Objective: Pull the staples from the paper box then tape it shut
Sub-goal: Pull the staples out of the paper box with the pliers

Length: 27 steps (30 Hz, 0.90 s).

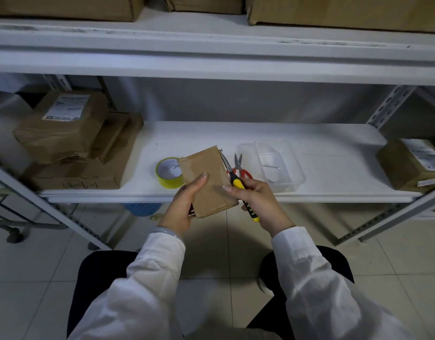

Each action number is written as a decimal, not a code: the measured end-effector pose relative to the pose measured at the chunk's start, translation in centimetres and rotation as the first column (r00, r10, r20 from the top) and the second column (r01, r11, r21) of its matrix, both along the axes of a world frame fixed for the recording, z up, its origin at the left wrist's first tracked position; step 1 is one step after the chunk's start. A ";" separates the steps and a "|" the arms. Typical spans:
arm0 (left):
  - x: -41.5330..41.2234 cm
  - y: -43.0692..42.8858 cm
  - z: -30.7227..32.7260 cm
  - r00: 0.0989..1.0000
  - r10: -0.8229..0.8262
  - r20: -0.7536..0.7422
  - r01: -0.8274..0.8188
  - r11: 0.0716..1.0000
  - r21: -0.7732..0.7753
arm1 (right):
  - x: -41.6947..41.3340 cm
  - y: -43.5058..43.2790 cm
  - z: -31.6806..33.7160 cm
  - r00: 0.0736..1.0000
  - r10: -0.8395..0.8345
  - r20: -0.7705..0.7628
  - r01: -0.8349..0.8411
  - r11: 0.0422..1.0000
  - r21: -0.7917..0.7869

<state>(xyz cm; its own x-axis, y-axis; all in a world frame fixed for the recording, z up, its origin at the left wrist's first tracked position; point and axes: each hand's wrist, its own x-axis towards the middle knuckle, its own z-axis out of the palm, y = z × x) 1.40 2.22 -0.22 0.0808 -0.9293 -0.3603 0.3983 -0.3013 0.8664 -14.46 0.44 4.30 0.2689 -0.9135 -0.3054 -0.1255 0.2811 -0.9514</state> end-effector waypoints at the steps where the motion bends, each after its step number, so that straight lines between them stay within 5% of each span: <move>1: 0.0 0.1 -0.1 1.000 -0.002 0.003 0.002 1.000 0.002 | 0.0 0.1 0.1 1.000 0.000 -0.003 0.000 1.000 0.000; 12: -0.1 -0.1 -0.3 0.999 0.006 -0.033 -0.004 0.998 0.057 | 0.3 0.7 0.5 0.978 -0.124 0.167 0.117 0.992 0.054; 20: 0.0 0.4 -0.6 1.000 -0.020 -0.008 0.020 0.997 0.079 | 0.1 0.6 0.7 0.995 -0.008 0.095 0.005 1.000 0.030; 27: -0.1 0.4 0.1 1.000 -0.019 -0.019 0.020 0.998 0.063 | 0.4 0.7 0.3 0.981 -0.096 0.168 0.085 0.994 0.073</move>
